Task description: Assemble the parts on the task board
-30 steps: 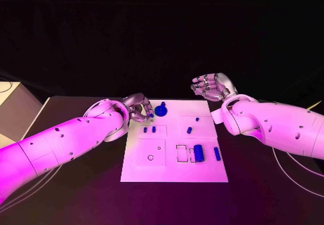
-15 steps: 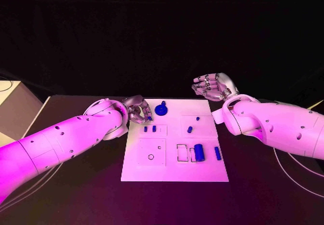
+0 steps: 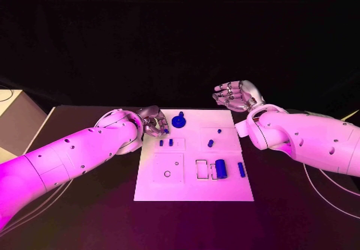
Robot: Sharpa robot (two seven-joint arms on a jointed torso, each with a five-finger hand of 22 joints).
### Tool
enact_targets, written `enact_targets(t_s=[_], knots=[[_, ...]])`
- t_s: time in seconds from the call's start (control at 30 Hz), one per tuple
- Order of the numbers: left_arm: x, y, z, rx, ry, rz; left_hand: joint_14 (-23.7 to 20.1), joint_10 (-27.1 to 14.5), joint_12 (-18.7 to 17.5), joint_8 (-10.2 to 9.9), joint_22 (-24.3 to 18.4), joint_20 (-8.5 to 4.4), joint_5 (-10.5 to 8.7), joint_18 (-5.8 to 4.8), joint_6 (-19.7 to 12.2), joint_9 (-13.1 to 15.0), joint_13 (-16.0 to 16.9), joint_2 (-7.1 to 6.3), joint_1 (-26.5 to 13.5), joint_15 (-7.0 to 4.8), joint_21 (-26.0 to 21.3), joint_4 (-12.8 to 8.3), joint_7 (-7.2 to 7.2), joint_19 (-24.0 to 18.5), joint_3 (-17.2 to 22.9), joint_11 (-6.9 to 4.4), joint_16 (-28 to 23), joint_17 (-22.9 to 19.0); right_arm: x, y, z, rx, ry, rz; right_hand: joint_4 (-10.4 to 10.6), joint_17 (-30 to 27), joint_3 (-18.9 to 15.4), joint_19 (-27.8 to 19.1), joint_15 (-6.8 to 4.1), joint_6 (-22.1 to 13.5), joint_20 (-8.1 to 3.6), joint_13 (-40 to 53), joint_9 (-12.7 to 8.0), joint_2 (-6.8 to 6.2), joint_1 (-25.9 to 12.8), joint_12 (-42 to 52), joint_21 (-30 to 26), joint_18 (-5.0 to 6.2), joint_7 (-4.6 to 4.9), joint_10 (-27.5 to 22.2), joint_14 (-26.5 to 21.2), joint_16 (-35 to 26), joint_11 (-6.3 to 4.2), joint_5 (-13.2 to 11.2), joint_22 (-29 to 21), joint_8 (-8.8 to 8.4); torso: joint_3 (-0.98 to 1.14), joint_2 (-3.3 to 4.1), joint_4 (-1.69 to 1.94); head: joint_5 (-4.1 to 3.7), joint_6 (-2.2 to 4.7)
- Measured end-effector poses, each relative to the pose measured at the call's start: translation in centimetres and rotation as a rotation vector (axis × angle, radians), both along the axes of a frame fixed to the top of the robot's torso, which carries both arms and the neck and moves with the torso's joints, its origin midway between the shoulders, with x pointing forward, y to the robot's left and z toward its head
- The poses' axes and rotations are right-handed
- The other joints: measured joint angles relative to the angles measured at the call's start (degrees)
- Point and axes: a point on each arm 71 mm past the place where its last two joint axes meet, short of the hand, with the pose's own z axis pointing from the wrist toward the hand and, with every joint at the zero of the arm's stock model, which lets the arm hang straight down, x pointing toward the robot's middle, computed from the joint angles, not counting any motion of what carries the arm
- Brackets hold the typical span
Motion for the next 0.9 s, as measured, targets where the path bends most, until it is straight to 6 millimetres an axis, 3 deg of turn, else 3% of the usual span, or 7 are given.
enact_targets(t_s=[0.9], knots=[[0.02, -0.67, -0.29, 0.014, 0.011, -0.010, 0.0, 0.0, 0.0, -0.3, 0.0, 0.00, 0.00, 0.00, 0.1, 0.5, 0.0, -0.01, 0.0, 0.00, 0.0, -0.2, 0.17, 0.0, -0.2, 0.00, 0.0, -0.2, -0.03, 0.08, 0.01, 0.001, 0.000, 0.002, 0.0, -0.1, 0.0, 0.0, 0.00, 0.0, 0.00, 0.0, 0.0, 0.00, 0.0, 0.0, 0.0, 0.00, 0.00, 0.0, 0.0, 0.0, 0.00, 0.0, 0.0, 0.00, -0.05, -0.07, 0.05, -0.23, -0.20]])
